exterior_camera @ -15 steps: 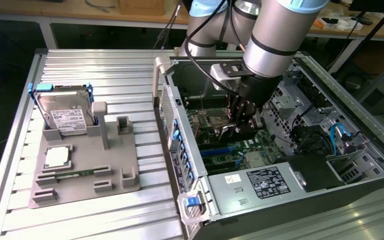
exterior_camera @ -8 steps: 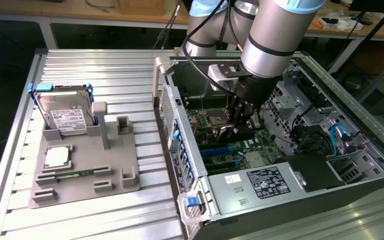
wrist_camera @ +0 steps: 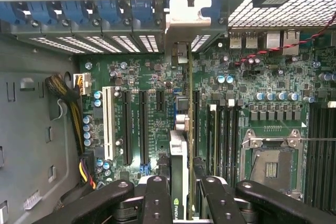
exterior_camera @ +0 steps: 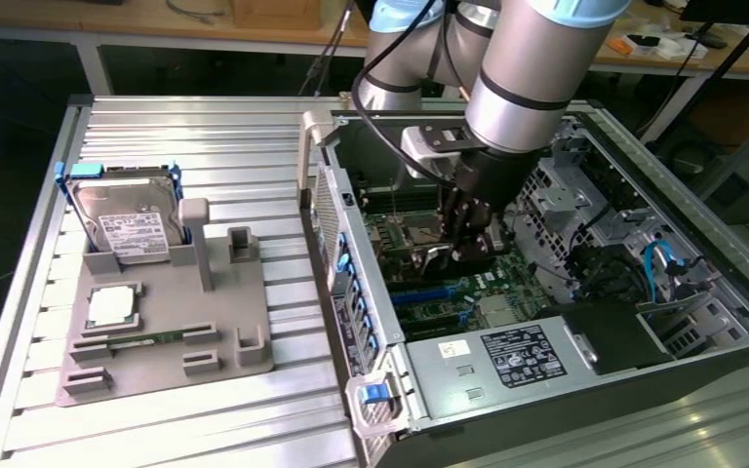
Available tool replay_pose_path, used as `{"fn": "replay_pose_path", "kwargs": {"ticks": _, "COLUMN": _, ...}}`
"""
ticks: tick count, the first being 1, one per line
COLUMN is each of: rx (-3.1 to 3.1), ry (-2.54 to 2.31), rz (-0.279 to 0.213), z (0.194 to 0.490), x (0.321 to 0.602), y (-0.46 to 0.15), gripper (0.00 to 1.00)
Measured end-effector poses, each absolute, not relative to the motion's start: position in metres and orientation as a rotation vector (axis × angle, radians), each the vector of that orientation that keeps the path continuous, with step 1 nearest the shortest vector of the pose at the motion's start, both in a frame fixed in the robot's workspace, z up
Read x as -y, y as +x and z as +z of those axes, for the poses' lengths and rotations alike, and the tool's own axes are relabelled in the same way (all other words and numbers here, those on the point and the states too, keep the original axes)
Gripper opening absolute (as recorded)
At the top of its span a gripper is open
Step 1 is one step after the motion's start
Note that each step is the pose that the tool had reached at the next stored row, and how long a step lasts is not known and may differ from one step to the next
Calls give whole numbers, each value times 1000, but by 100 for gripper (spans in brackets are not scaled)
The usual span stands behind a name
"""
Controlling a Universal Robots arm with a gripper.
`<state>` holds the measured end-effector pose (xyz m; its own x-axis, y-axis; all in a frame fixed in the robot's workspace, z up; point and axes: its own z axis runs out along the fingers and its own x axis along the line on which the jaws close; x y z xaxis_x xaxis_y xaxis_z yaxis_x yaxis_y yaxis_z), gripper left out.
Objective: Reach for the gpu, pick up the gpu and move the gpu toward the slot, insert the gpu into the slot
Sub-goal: 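Insert the gpu into the slot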
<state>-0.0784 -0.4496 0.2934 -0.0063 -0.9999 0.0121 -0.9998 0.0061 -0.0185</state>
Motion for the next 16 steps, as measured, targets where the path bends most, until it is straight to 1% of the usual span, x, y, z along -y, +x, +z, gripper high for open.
{"fn": "replay_pose_path", "kwargs": {"ticks": 16, "rx": -2225, "ry": -2211, "rz": -34, "z": 288, "x": 450, "y": -79, "gripper": 27}}
